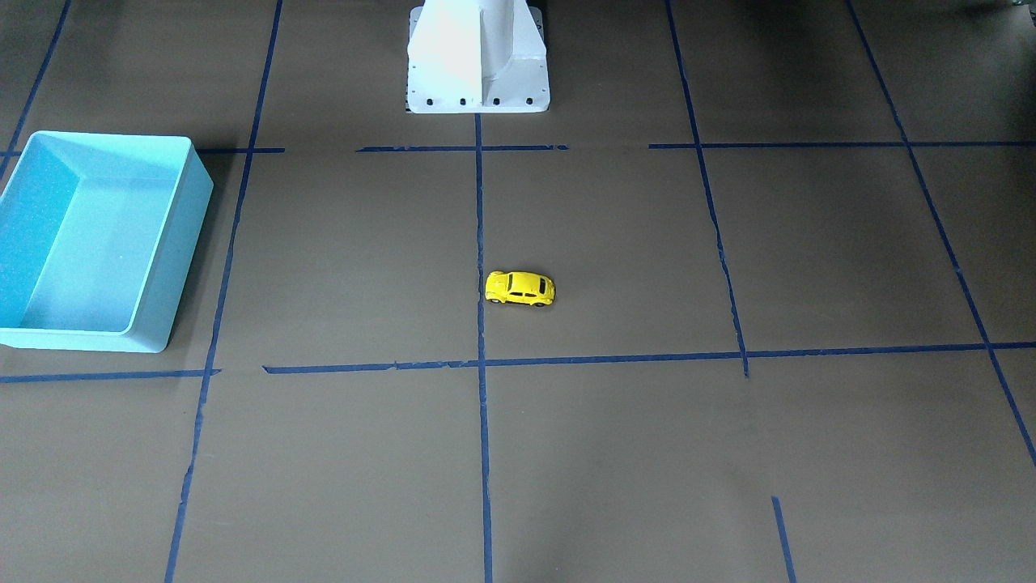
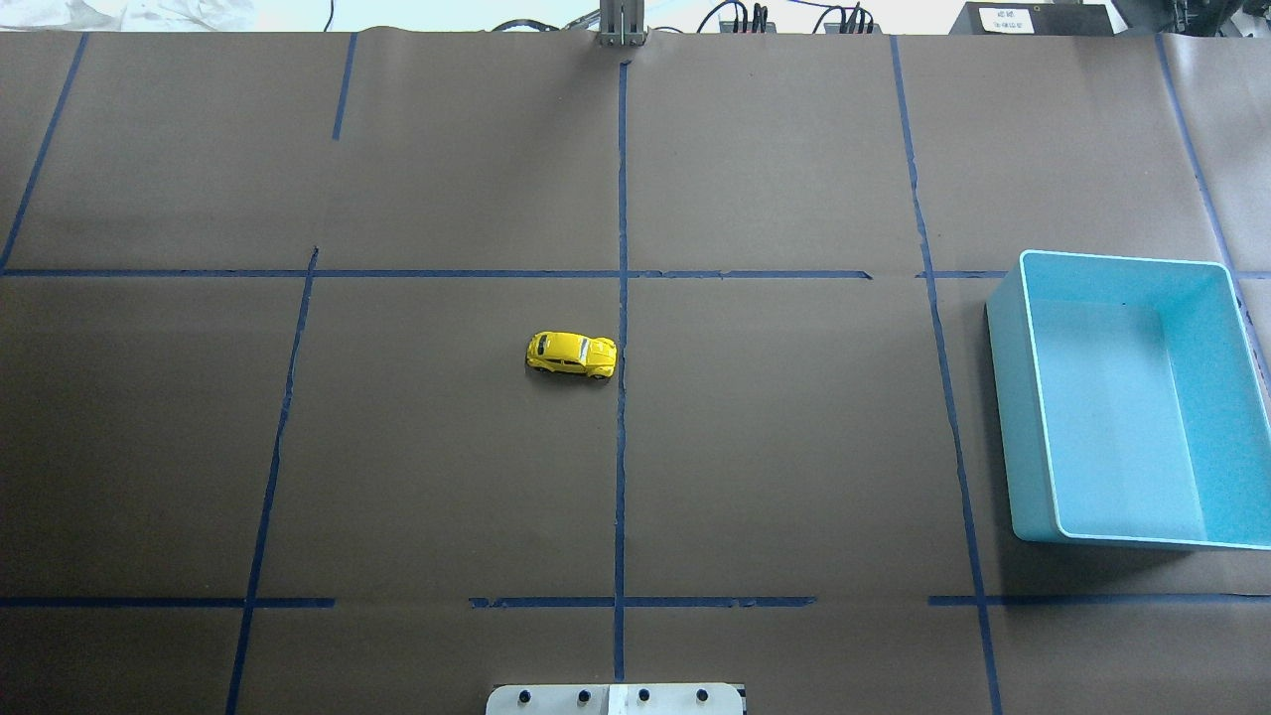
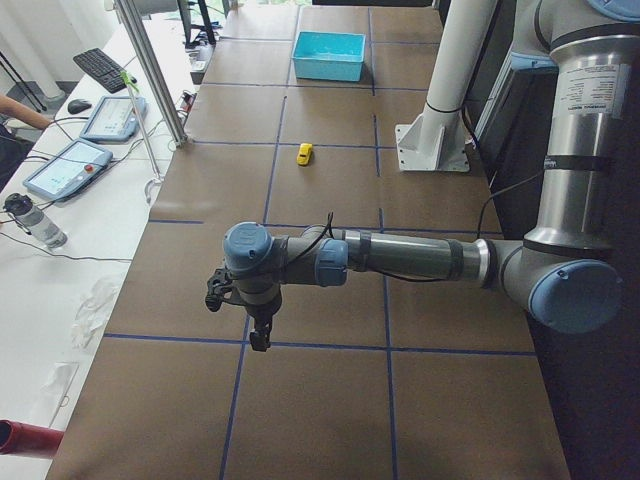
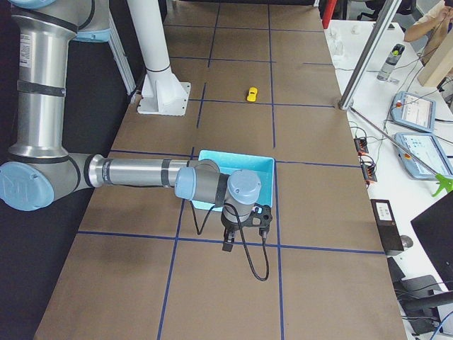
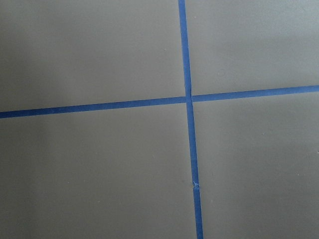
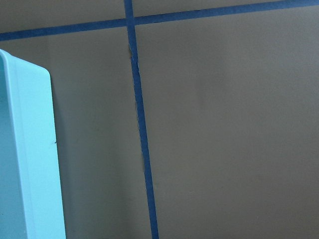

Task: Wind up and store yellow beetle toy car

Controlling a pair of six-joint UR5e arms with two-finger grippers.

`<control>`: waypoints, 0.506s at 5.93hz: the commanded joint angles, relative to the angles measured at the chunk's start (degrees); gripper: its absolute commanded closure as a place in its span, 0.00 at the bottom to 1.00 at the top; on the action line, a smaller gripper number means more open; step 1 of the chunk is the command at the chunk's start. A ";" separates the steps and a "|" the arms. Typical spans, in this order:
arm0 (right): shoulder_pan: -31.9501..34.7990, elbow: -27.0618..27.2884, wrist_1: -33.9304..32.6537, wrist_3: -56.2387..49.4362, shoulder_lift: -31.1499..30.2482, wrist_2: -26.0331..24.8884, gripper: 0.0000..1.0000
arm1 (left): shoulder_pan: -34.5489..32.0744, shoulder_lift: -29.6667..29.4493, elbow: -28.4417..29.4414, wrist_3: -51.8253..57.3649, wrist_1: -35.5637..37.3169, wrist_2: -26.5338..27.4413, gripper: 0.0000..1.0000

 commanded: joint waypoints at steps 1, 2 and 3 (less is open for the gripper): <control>0.00 -0.01 0.00 0.01 -0.25 0.06 0.00 | 0.76 -0.59 -0.35 -0.23 0.83 -0.13 0.00; 0.00 -0.09 0.00 0.01 -0.25 -0.03 0.00 | 0.85 -3.64 -1.49 -0.06 6.92 -0.22 0.00; 0.00 -0.09 0.00 0.01 -0.42 -0.03 0.00 | 2.42 -9.41 -1.58 0.12 14.12 -0.13 0.00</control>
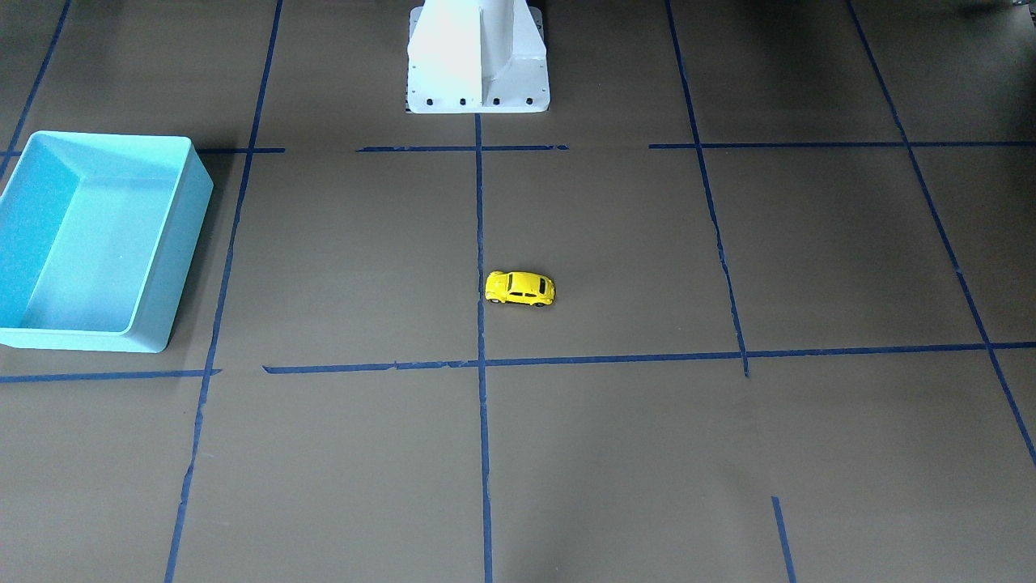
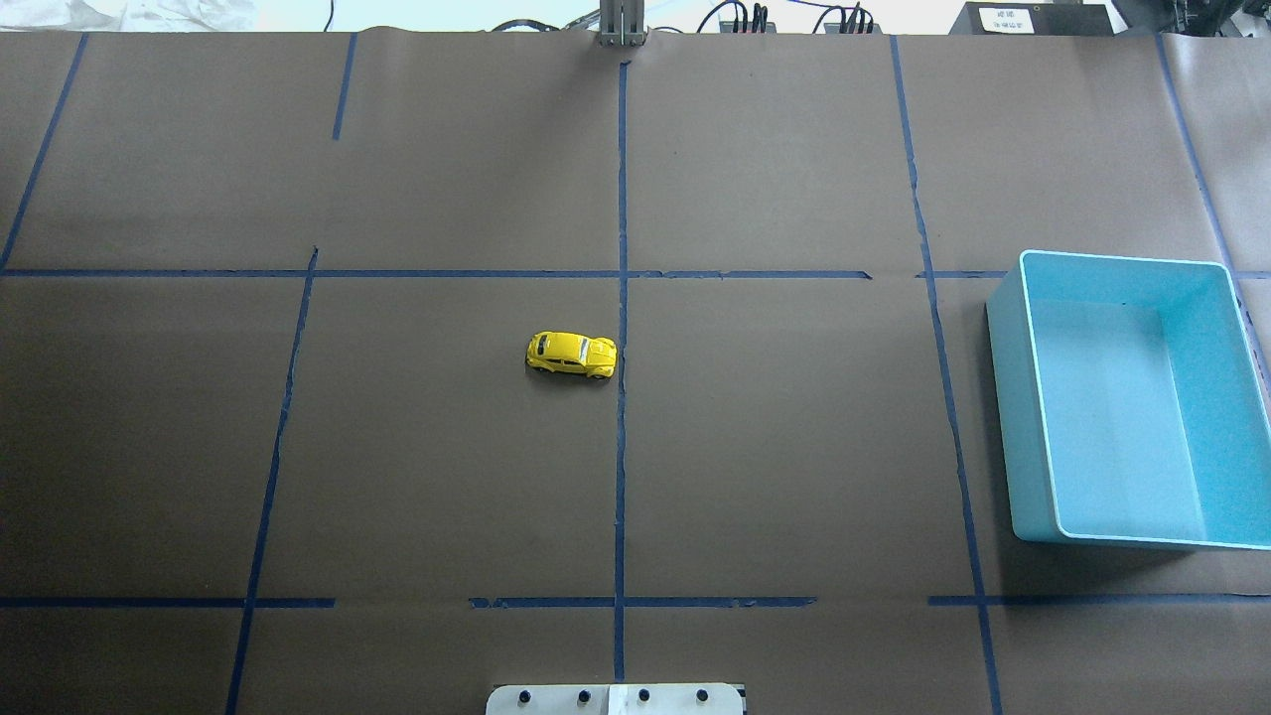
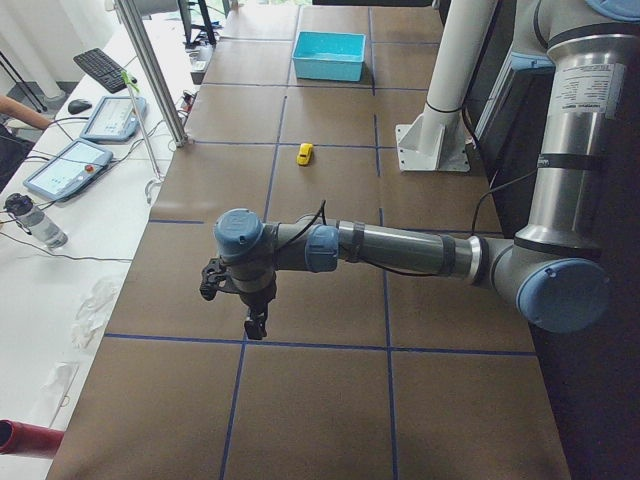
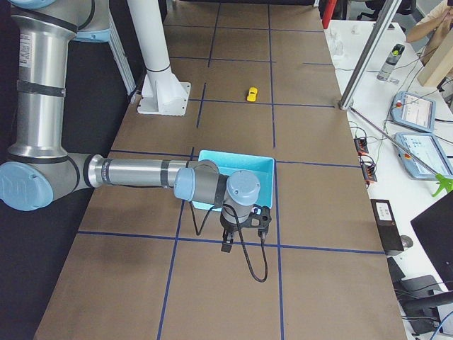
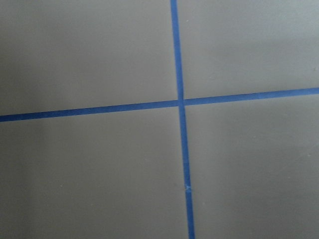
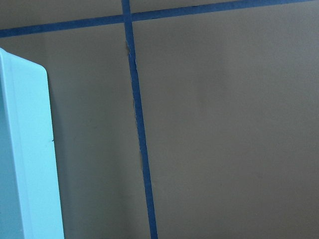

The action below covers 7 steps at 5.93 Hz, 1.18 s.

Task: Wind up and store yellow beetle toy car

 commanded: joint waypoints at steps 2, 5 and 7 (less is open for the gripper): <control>0.00 -0.02 0.00 0.00 -0.12 -0.37 0.00 | 8.05 -14.16 -3.47 0.16 16.42 3.52 0.00; 0.00 -0.02 0.00 0.00 -0.21 -0.37 0.00 | 24.47 -14.99 -15.94 9.57 9.47 13.74 0.00; 0.00 -0.29 0.00 0.00 -0.21 -0.37 0.00 | 31.98 -15.34 -20.53 20.18 7.85 14.54 0.00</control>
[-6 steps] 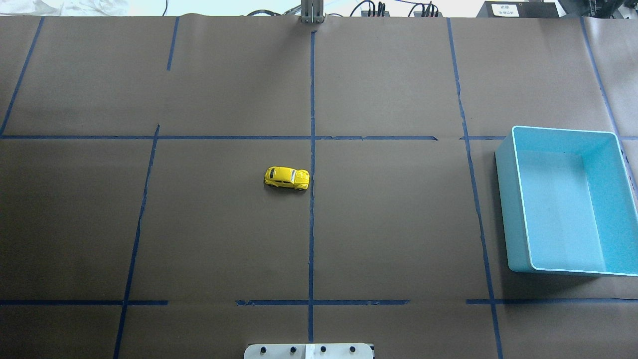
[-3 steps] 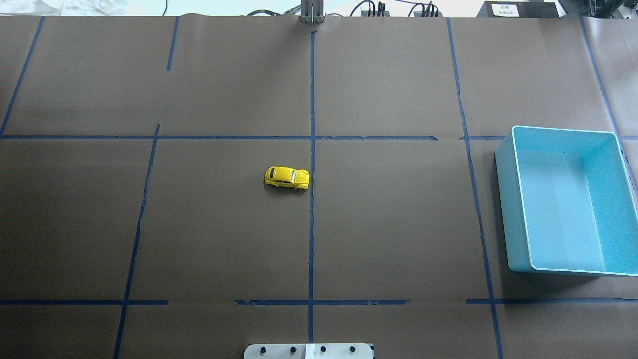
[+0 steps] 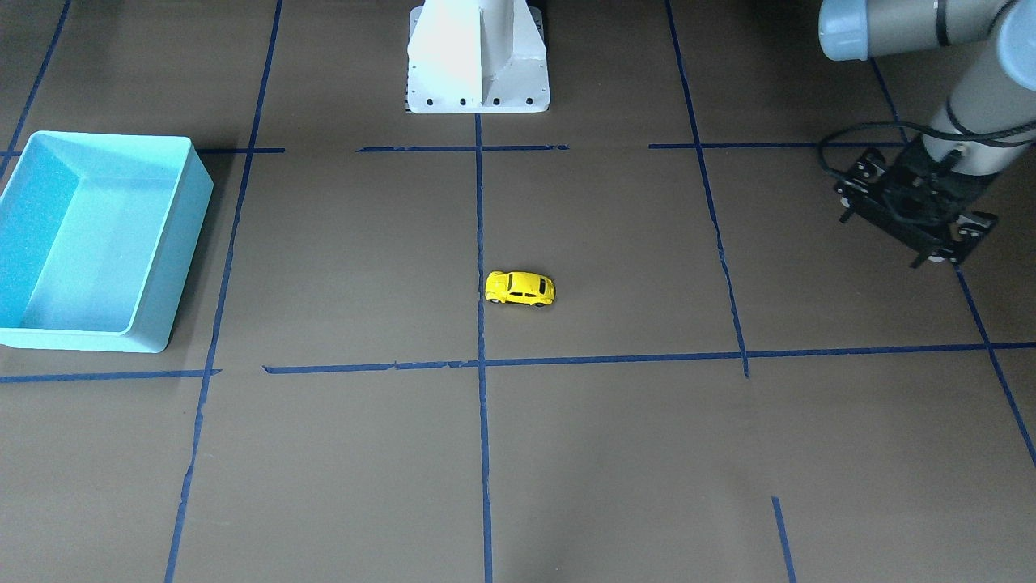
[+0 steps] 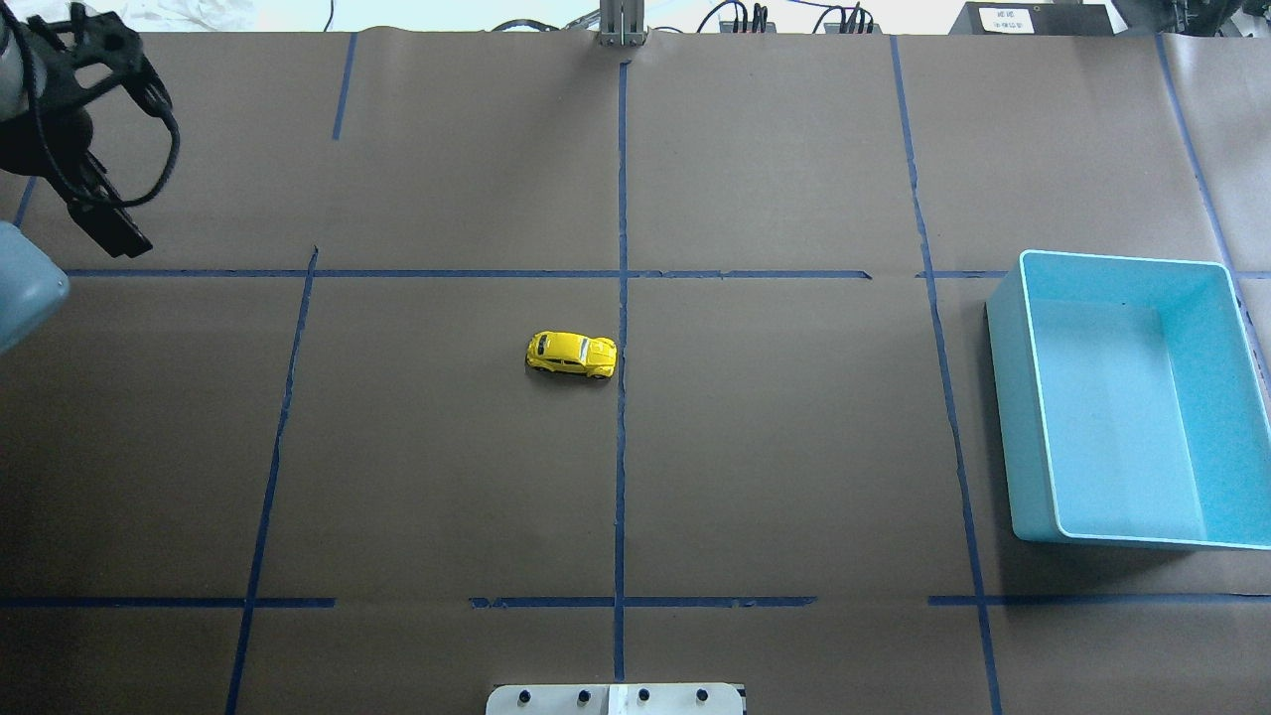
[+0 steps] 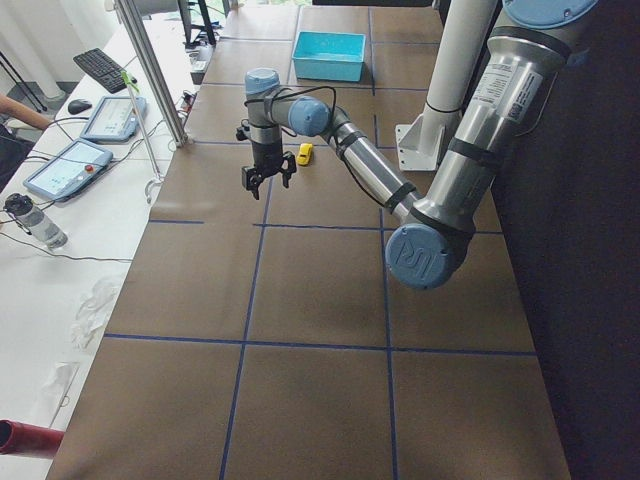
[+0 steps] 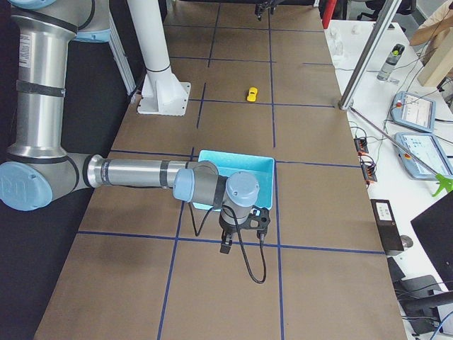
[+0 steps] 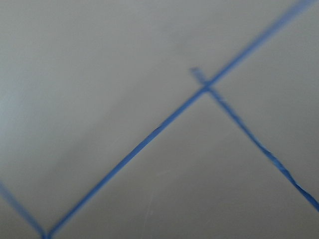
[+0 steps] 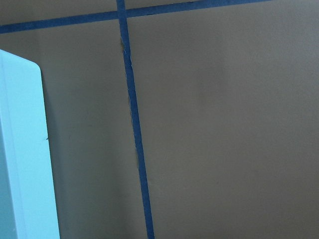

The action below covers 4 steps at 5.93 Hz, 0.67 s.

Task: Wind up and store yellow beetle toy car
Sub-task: 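Move the left gripper toward the yellow beetle toy car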

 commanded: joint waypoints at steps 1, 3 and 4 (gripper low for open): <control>0.00 -0.14 0.00 0.00 0.00 0.00 0.00 | 5.41 0.36 -0.77 7.23 -8.21 -2.07 0.00; 0.00 -0.14 0.00 0.00 0.00 0.00 0.00 | 13.76 -2.42 0.91 11.04 -10.47 -1.39 0.00; 0.00 -0.14 0.00 0.00 0.00 0.00 0.00 | 16.92 -3.93 1.17 13.22 -10.39 -1.30 0.00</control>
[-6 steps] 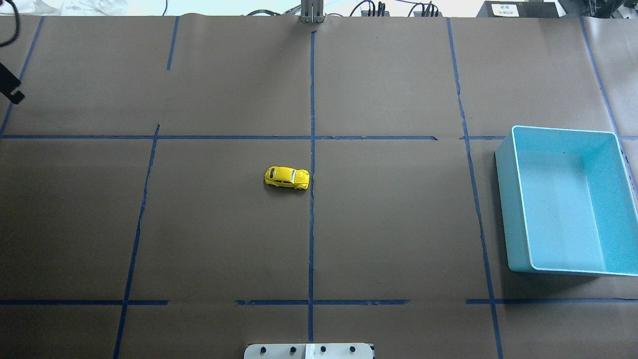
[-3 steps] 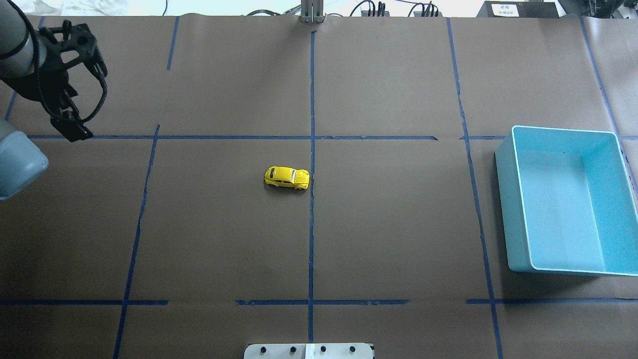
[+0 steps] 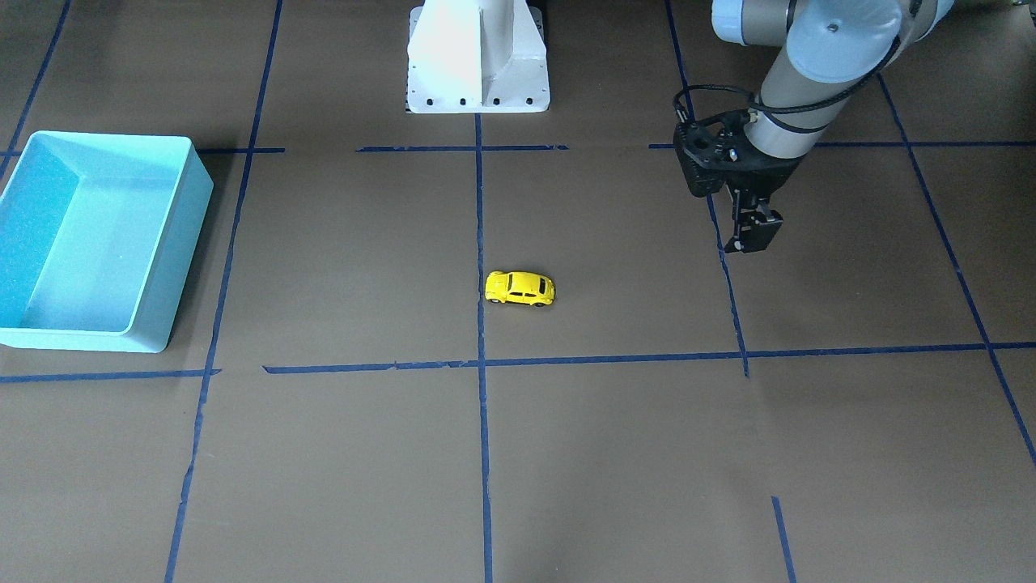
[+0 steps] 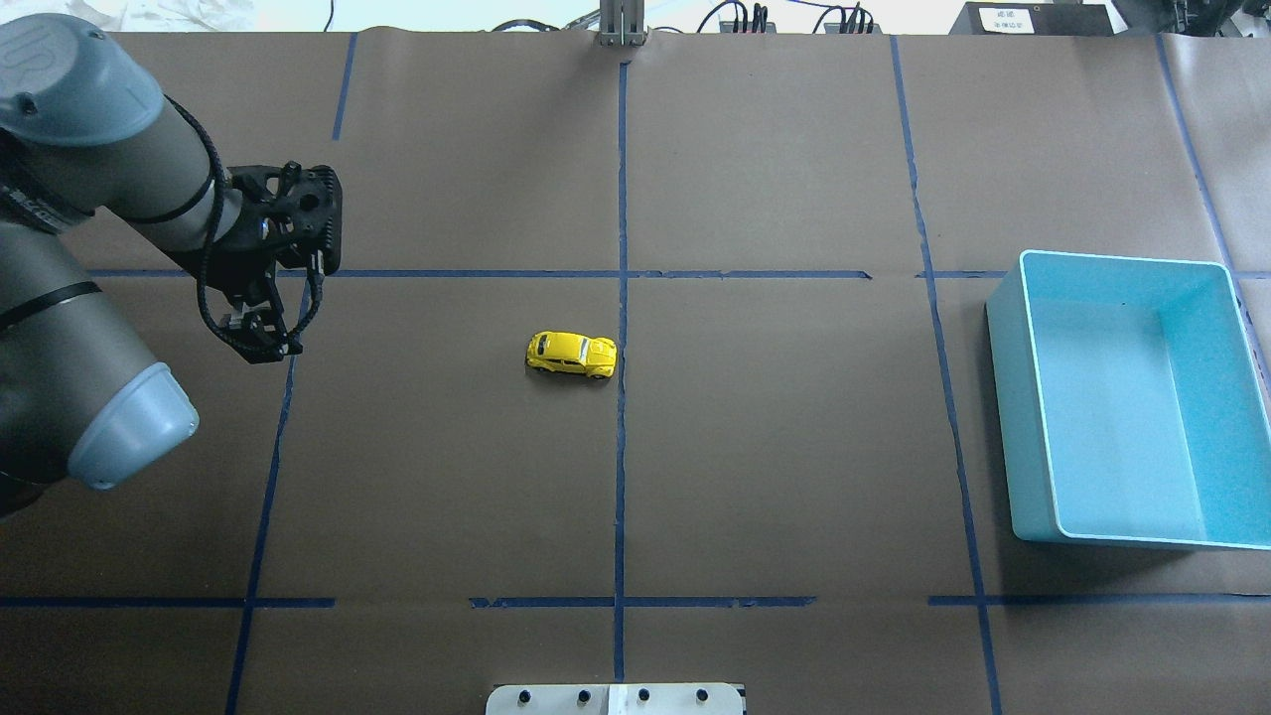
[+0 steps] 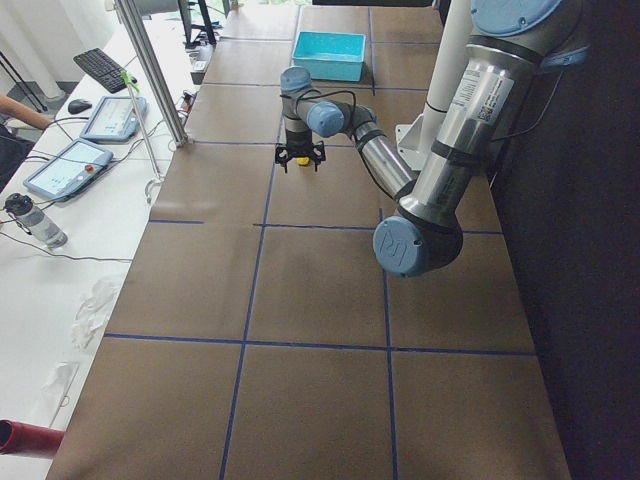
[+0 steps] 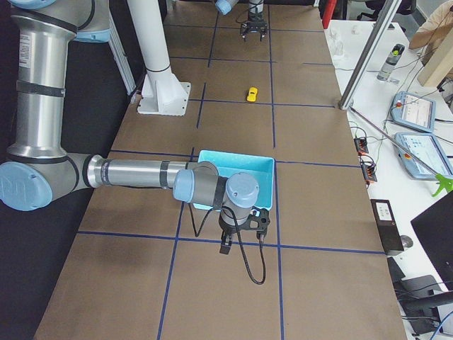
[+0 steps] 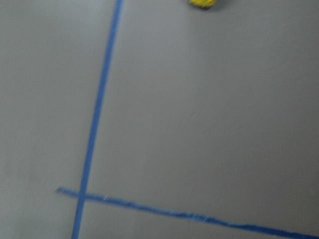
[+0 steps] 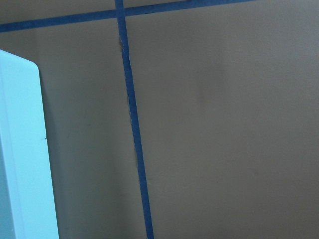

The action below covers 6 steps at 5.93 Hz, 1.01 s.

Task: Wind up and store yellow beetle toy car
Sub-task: 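Move the left gripper toward the yellow beetle toy car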

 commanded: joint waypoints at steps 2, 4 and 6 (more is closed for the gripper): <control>0.00 -0.09 0.00 0.00 -0.09 0.00 0.00 | 5.54 -10.99 10.90 7.11 -0.18 0.52 0.00; 0.00 -0.09 -0.09 0.00 -0.17 0.00 0.00 | 7.89 -17.77 19.10 8.31 -1.58 0.34 0.00; 0.00 -0.09 -0.09 0.00 -0.18 0.00 0.00 | 8.00 -23.58 28.75 7.34 -4.46 0.34 0.00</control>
